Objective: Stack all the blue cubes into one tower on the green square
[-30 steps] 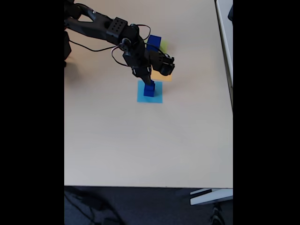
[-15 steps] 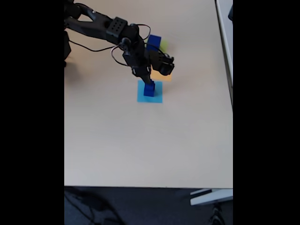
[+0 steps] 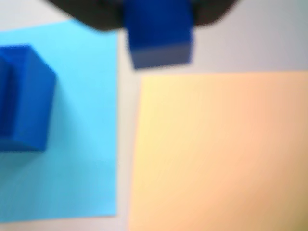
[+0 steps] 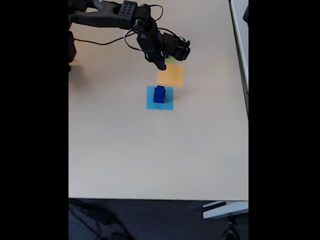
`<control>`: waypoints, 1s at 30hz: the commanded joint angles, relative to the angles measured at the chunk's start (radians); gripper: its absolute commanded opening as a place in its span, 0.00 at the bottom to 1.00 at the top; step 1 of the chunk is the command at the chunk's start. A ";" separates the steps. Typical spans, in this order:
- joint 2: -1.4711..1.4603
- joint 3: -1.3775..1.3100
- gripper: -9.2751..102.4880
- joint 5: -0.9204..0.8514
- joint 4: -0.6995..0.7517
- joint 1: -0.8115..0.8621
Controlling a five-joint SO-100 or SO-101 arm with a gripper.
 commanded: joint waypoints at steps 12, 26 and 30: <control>-0.121 -0.204 0.08 0.364 -0.075 -0.249; -0.095 -0.129 0.08 0.456 -0.006 -0.324; -0.101 -0.110 0.08 0.414 -0.018 -0.296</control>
